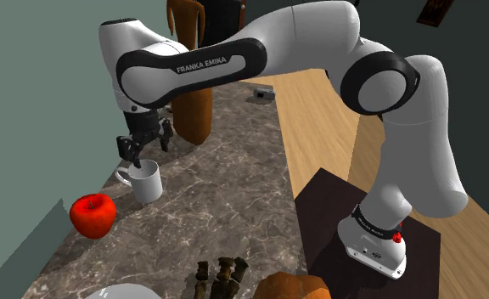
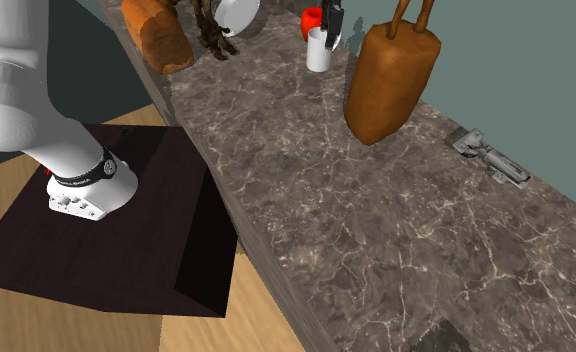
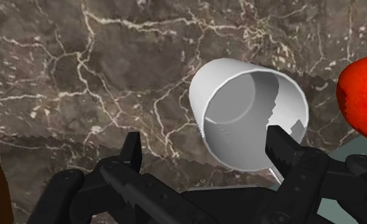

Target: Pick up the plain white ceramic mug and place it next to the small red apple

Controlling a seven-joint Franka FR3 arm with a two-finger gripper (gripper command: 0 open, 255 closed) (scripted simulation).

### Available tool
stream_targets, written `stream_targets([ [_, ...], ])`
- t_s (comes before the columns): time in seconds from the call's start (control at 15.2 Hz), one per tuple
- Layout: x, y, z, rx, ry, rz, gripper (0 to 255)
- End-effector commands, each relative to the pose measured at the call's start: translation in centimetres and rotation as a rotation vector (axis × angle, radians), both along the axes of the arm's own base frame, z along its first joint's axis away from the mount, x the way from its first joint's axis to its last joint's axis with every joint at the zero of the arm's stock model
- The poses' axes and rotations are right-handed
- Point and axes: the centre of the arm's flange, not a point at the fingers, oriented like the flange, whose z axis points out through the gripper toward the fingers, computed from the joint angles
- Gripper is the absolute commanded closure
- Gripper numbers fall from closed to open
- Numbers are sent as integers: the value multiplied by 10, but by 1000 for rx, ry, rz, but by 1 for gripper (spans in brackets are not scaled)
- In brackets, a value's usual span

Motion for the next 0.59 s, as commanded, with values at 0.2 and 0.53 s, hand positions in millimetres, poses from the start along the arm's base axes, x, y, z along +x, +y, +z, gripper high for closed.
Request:
stream_targets([
  [0.2,2,0,34,0,1,0,0],
  [0.53,2,0,34,0,1,0,0],
])
